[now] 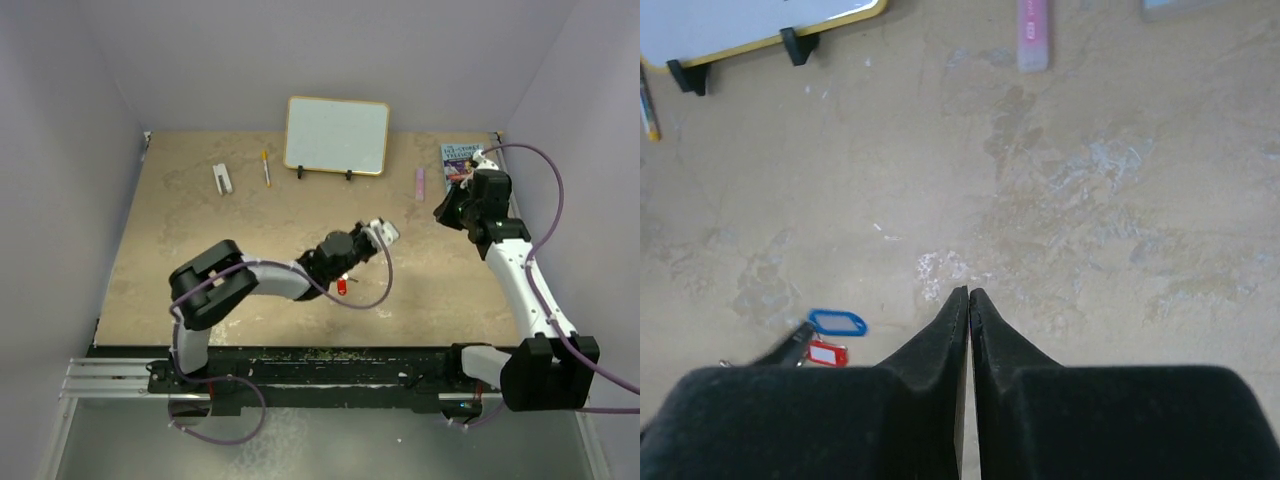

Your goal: Put the keys on the keyring

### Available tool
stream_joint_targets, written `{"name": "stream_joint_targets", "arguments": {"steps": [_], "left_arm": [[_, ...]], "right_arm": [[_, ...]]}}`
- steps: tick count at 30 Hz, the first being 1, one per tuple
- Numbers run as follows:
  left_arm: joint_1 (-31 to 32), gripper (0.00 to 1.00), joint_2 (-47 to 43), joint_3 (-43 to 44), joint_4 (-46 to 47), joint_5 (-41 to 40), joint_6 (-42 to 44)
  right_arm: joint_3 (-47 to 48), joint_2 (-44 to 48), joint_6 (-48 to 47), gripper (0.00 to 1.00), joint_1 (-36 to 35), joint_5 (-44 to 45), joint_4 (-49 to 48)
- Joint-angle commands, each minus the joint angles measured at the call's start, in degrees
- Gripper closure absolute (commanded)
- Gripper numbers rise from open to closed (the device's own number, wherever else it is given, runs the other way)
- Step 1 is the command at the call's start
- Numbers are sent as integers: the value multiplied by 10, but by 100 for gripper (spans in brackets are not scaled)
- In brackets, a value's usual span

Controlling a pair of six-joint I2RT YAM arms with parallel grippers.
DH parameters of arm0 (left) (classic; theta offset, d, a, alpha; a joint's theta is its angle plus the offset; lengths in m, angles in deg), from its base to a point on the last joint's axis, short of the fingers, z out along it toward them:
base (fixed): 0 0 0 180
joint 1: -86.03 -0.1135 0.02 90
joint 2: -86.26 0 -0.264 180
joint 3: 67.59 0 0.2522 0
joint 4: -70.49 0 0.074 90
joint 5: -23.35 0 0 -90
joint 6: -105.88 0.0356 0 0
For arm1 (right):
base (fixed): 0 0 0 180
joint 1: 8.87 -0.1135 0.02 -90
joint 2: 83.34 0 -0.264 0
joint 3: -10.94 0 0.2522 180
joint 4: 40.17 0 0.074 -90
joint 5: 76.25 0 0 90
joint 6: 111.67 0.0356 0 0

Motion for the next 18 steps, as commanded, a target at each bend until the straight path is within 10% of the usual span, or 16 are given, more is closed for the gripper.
{"name": "stream_joint_targets", "arguments": {"steps": [1, 10, 14, 18], "left_arm": [[-63, 96, -129, 114, -265, 42, -84], [-140, 97, -252, 444, -807, 126, -149], [-141, 97, -258, 609, -984, 178, -124], [-143, 97, -326, 597, -1040, 151, -84]], "right_arm": [[-7, 41, -86, 88, 2, -82, -50], [-70, 166, -98, 46, 2, -151, -179], [-71, 131, -101, 47, 2, -243, -241], [-95, 94, -51, 57, 0, -344, -317]]}}
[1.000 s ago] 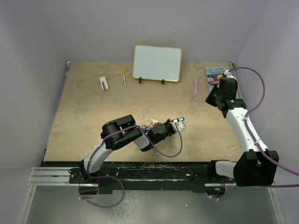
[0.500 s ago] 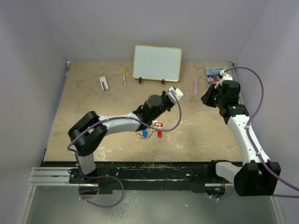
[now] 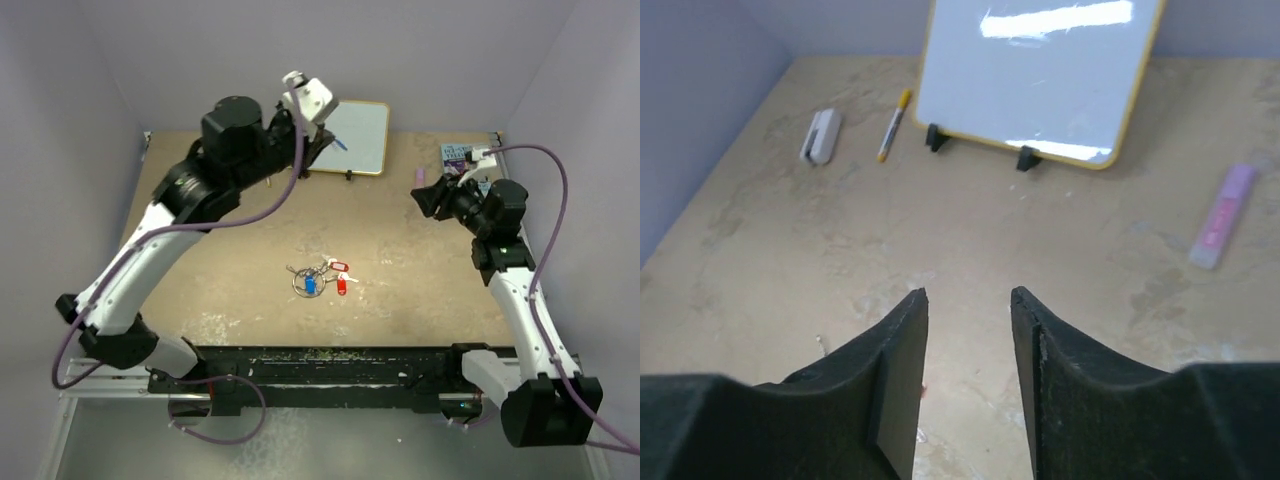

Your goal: Put the keys on the keyring

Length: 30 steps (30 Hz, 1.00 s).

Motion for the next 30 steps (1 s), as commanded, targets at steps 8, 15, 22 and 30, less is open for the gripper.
{"name": "stream_joint_targets", "arguments": {"steps": [8, 15, 22, 30], "left_arm": [[-88, 97, -113, -66, -193, -2, 96], [-363, 97, -103, -153, -150, 260, -73], [-542, 97, -59, -208, -155, 453, -180], [-605, 96, -29, -250, -94, 596, -303]], "right_arm": [[45, -57, -7, 60, -209, 48, -27], [122, -186, 76, 68, -406, 253, 61], [145, -332, 137, 69, -554, 354, 33], [181, -396, 92, 71, -561, 366, 31]]}}
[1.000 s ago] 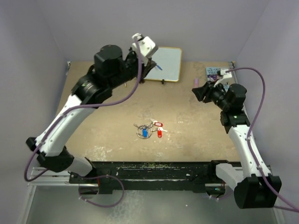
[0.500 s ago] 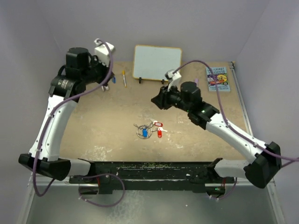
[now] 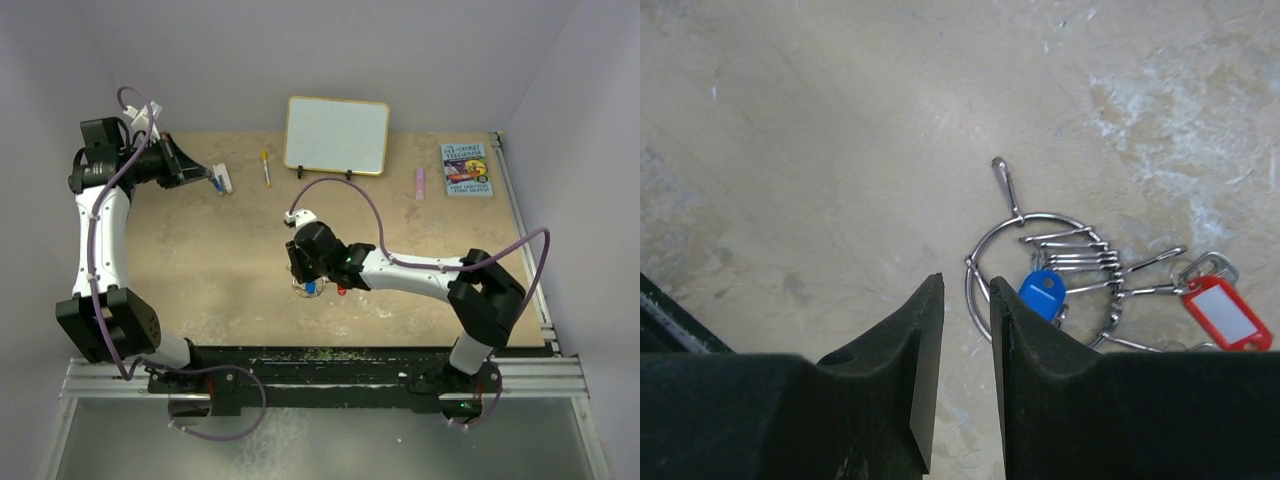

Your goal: Put the keys on the keyring

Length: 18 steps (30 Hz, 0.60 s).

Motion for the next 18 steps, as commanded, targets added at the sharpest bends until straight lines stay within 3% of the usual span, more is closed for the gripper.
{"name": "stream_joint_targets", "arguments": {"steps": [1, 9, 18], "left_arm": [[-16, 97, 12, -5, 57, 110, -87], [-16, 97, -28, -104, 179, 99, -162], [-15, 97, -23, -130, 192, 95, -156]], "right_arm": [[52, 16, -28, 71, 6, 41, -12], [87, -39, -90, 73, 30, 33, 4], [112, -88, -112, 70, 57, -27, 8]]}}
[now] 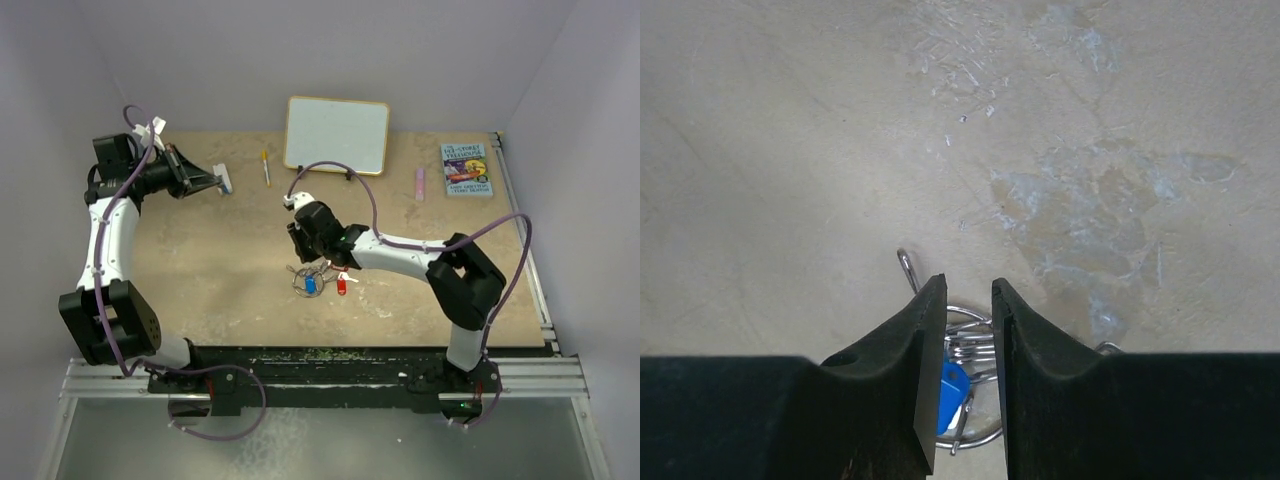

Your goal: Put the keys on the keyring

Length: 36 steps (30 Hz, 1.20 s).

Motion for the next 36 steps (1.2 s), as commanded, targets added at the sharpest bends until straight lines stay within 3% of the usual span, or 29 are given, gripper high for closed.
{"name": "stream_joint_targets", "arguments": {"steps": [1, 18, 28, 32, 36], "left_arm": [[-1, 97, -19, -9, 43, 15, -7], [-7, 97, -9, -29, 55, 17, 2], [-14, 97, -3, -30, 62, 22, -2], [-18, 97, -2, -32, 67, 22, -6], [-21, 97, -1, -32, 63, 23, -5]], "right_arm": [[42, -19, -27, 70, -2, -40, 7], [37, -68, -27, 62, -6, -84, -7], [52, -95, -33, 63, -8, -85, 3], [61, -107, -33, 71, -13, -85, 8], [79, -127, -32, 93, -21, -80, 24]]}}
